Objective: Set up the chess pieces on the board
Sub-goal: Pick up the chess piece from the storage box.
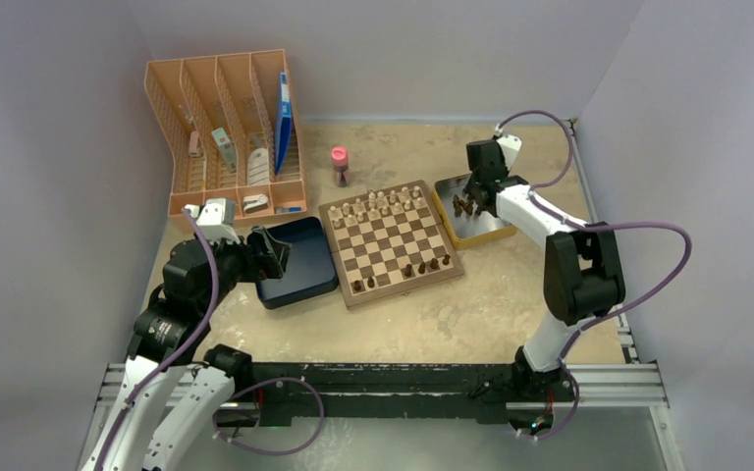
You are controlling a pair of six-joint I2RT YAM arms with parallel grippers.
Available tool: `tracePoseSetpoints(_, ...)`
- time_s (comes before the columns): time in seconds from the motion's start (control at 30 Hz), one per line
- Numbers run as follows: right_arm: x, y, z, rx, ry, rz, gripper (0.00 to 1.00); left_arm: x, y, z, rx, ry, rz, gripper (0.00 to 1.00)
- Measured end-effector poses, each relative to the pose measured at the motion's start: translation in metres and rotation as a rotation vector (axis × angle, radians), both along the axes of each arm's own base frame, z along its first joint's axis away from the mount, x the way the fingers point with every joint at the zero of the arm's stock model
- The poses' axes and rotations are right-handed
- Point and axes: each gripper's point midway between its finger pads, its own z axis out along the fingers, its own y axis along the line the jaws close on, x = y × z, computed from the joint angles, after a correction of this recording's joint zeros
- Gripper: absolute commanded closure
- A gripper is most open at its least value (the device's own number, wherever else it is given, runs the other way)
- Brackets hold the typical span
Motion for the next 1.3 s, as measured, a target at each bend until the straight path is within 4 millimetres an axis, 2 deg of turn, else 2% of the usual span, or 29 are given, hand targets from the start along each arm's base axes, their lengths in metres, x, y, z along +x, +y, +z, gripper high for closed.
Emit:
tracePoseSetpoints(0.23,-0.01,-0.01,-0.036,0.017,0.081,-0.016,0.67,0.0,0.0,0.0,0.0,0.0,0.0,0.05)
tracePoseSetpoints(0.47,-0.009,-0.013,-0.052,0.03,0.114,-0.019,0.7,0.0,0.0,0.0,0.0,0.001,0.0,0.05)
tracePoseSetpoints(0.8,-0.007,-0.011,-0.056,0.038,0.111,-0.011,0.74,0.0,0.0,-0.001,0.001,0.004,0.0,0.05)
tracePoseSetpoints(1.3,-0.006,-0.008,-0.056,0.049,0.111,-0.001,0.73,0.0,0.0,-0.001,0.001,0.004,0.0,0.05)
